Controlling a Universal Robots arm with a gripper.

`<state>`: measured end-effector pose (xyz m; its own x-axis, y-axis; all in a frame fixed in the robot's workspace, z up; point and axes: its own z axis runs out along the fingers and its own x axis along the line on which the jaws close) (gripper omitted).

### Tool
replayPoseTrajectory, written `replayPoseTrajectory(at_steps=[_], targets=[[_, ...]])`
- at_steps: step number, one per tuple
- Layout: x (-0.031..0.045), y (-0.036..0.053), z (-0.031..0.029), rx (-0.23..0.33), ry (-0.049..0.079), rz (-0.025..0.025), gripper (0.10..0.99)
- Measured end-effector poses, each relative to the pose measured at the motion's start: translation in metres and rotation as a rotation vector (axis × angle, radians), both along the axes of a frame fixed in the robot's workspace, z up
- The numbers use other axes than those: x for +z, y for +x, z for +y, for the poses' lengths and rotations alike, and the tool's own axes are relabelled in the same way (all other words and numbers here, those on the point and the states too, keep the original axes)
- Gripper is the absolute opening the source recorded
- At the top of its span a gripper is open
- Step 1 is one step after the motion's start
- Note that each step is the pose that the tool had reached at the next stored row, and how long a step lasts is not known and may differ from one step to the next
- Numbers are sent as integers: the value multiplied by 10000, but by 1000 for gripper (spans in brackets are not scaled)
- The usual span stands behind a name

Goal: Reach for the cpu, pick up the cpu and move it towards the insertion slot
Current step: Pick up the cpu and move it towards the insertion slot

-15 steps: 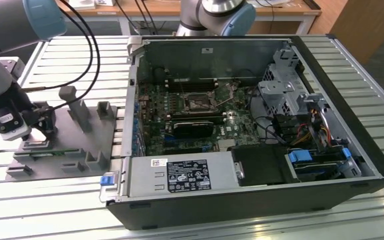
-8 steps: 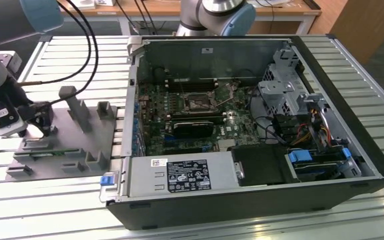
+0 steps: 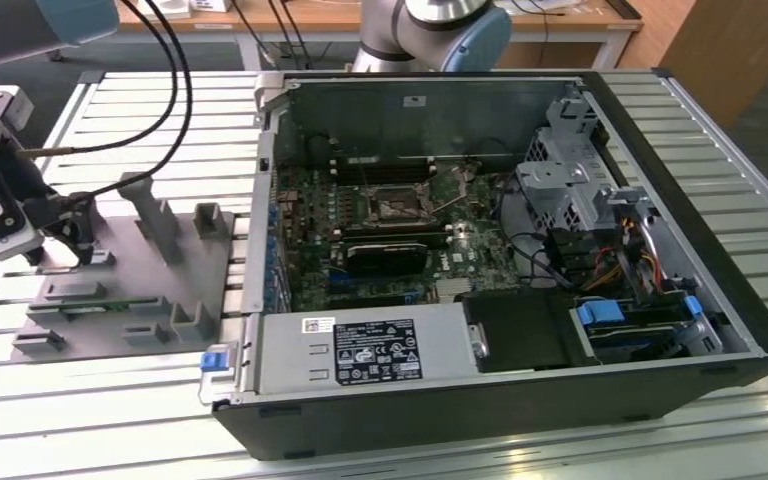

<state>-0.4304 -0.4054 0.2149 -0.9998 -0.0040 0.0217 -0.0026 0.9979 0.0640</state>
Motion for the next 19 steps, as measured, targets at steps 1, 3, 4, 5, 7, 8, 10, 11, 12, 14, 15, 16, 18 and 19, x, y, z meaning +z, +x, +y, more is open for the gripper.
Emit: replayPoseTrajectory(at_steps=[1, 3, 4, 5, 7, 8, 10, 11, 12, 14, 15, 16, 18, 19], targets=[[1, 0, 0, 0, 1, -1, 545], [14, 0, 0, 0, -2, 3, 545], [27, 0, 1, 1, -2, 4, 545], [48, 0, 1, 1, -2, 3, 545], [104, 0, 2, 0, -1, 1, 545], [131, 0, 2, 0, -1, 2, 545], [174, 0, 2, 0, -1, 1, 545], [196, 0, 3, 0, -1, 1, 545], [222, 0, 3, 0, 0, 0, 545], [265, 0, 3, 0, -1, 2, 545], [289, 0, 2, 0, -1, 2, 545], [311, 0, 3, 0, 0, 1, 545], [350, 0, 3, 0, 0, 1, 545], [369, 0, 3, 0, 0, 1, 545]])
